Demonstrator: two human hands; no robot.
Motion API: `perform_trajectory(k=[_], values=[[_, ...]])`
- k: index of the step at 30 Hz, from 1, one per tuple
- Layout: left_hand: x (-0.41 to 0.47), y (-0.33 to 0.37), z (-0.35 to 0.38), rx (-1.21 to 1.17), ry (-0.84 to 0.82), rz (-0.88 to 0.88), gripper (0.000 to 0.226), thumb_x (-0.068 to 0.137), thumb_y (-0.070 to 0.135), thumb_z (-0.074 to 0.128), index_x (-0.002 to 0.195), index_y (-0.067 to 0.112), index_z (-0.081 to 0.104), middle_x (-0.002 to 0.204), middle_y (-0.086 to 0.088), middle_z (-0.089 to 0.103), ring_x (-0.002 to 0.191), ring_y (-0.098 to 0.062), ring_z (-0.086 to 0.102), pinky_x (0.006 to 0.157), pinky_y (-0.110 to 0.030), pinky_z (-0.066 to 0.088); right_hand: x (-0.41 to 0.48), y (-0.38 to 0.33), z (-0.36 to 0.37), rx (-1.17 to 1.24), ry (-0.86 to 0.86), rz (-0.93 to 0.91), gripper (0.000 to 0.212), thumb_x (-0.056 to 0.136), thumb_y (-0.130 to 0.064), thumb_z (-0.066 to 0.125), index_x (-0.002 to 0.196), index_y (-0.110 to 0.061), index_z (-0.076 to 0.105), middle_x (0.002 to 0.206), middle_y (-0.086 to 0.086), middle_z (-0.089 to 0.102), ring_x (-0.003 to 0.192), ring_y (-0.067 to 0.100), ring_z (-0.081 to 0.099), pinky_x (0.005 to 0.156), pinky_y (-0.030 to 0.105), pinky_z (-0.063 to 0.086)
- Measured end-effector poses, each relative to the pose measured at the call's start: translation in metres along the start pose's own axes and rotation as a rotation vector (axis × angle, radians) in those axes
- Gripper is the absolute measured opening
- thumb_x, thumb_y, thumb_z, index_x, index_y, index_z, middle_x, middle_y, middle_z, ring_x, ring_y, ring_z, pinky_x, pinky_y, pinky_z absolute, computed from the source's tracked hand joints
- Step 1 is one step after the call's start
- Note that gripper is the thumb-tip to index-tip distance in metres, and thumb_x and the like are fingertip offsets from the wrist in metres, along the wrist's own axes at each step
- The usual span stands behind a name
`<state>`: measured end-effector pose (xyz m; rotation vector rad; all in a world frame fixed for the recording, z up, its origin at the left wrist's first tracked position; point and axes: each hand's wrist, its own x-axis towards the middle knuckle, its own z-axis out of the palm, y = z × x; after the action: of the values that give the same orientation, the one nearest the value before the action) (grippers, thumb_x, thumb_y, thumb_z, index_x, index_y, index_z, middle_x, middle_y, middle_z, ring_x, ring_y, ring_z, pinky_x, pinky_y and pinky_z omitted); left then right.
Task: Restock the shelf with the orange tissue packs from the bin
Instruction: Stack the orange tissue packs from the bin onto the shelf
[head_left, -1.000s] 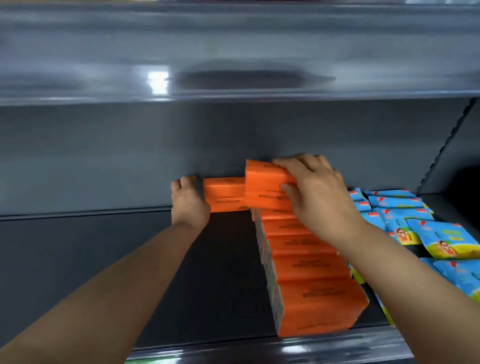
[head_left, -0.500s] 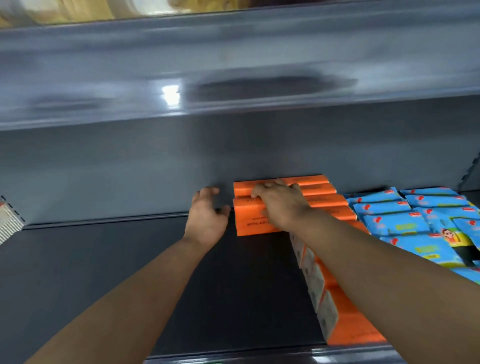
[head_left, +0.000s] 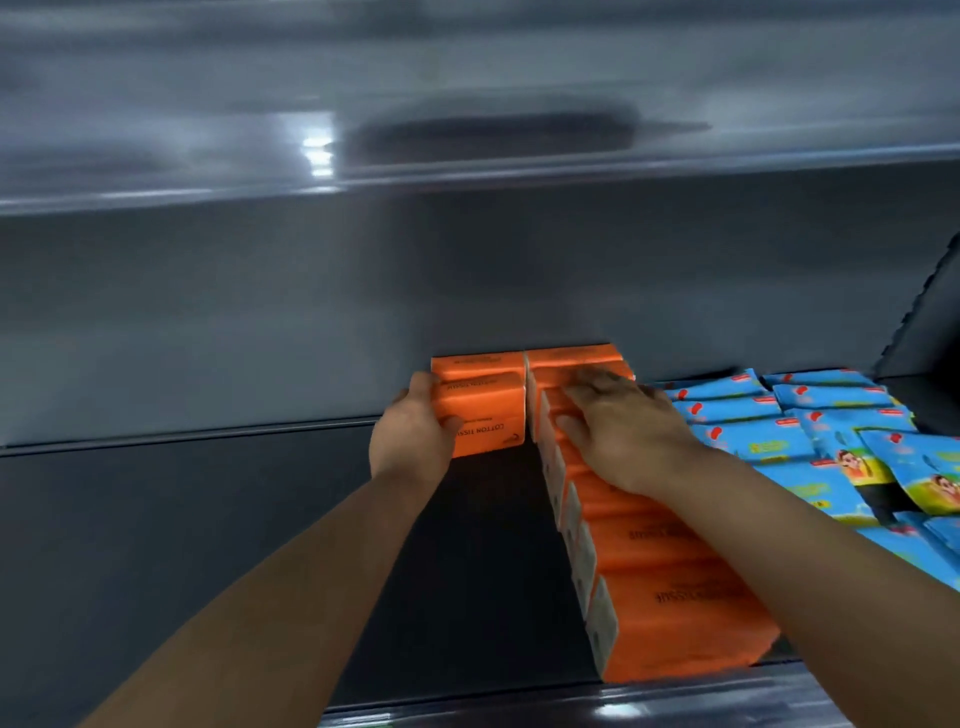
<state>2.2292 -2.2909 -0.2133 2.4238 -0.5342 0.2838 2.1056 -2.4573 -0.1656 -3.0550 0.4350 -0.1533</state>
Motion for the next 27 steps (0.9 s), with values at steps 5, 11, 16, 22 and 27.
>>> perform_trajectory(k=[5, 11, 16, 22, 27], values=[[0.003, 0.007, 0.005, 0.010, 0.012, -0.037, 0.052, 0.088, 0.021, 0.063, 0.130, 0.012, 0.034, 0.096, -0.010, 0.064, 0.085, -0.029, 0.064, 0.063, -0.031, 0.041, 0.001, -0.003, 0.008, 0.080, -0.005, -0.016, 0.051, 0.100, -0.044, 0.026, 0.146, -0.023, 0.029, 0.155, -0.002, 0.027, 0.143, 0.016, 0.022, 0.115, 0.042, 0.017], [-0.002, 0.010, 0.012, -0.020, -0.035, -0.059, 0.057, 0.088, 0.023, 0.063, 0.133, 0.014, 0.029, 0.097, -0.006, 0.064, 0.085, -0.026, 0.064, 0.061, -0.034, 0.047, 0.002, 0.008, 0.009, 0.089, -0.010, 0.000, 0.048, 0.100, -0.044, 0.028, 0.144, -0.025, 0.033, 0.153, -0.003, 0.031, 0.141, 0.017, 0.026, 0.114, 0.042, 0.021], [-0.011, 0.009, -0.002, -0.051, -0.062, -0.022, 0.058, 0.088, 0.021, 0.064, 0.135, 0.012, 0.031, 0.115, -0.011, 0.064, 0.097, -0.028, 0.065, 0.076, -0.039, 0.054, -0.009, -0.002, 0.004, 0.100, 0.013, -0.025, 0.045, 0.100, -0.042, 0.029, 0.141, -0.026, 0.037, 0.147, -0.003, 0.037, 0.136, 0.018, 0.033, 0.110, 0.042, 0.026], [-0.037, 0.028, -0.041, -0.075, -0.068, 0.039, 0.047, 0.085, 0.021, 0.065, 0.125, 0.013, 0.041, 0.112, -0.007, 0.066, 0.098, -0.027, 0.065, 0.083, -0.043, 0.053, -0.061, -0.020, -0.018, 0.104, 0.145, -0.065, 0.039, 0.098, -0.038, 0.037, 0.134, -0.026, 0.045, 0.136, -0.004, 0.045, 0.127, 0.020, 0.040, 0.100, 0.037, 0.033], [-0.086, 0.047, -0.081, -0.130, -0.075, 0.130, 0.044, 0.085, 0.016, 0.066, 0.125, 0.012, 0.048, 0.110, 0.001, 0.065, 0.098, -0.020, 0.064, 0.090, -0.035, 0.050, -0.131, -0.030, -0.033, 0.139, 0.295, -0.159, 0.035, 0.092, -0.029, 0.052, 0.127, -0.025, 0.053, 0.125, -0.003, 0.054, 0.118, 0.023, 0.048, 0.090, 0.036, 0.038]])
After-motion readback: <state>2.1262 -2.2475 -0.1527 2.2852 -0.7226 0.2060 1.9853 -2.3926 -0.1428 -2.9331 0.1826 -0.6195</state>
